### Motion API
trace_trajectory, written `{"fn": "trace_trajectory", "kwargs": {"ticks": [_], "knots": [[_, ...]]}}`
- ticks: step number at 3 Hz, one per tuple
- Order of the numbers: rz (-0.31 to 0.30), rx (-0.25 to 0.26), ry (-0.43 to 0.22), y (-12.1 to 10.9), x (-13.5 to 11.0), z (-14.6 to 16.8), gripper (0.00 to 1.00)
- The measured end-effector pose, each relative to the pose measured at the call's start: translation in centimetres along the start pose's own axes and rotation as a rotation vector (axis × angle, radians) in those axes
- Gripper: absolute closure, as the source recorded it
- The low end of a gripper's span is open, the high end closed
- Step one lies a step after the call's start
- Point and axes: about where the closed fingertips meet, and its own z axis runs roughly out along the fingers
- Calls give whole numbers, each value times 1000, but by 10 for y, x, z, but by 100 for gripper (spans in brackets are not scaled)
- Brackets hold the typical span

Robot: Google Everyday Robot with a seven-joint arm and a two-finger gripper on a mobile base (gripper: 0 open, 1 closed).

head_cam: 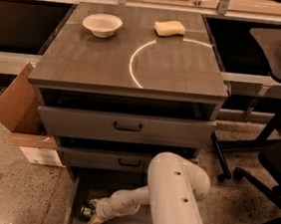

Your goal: Pick green can from bottom drawer and place on counter

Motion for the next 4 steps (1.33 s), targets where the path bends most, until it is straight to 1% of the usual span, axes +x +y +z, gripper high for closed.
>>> {"fn": "trace_trajectory", "kwargs": {"ticks": [1, 2, 3, 4], "knots": [[-16, -8, 9, 2, -4, 2, 63], [-48, -17, -35, 4, -11, -11, 86], [-71, -23, -118, 7, -11, -45, 100], [-113, -13, -227, 9, -17, -96, 100]]}}
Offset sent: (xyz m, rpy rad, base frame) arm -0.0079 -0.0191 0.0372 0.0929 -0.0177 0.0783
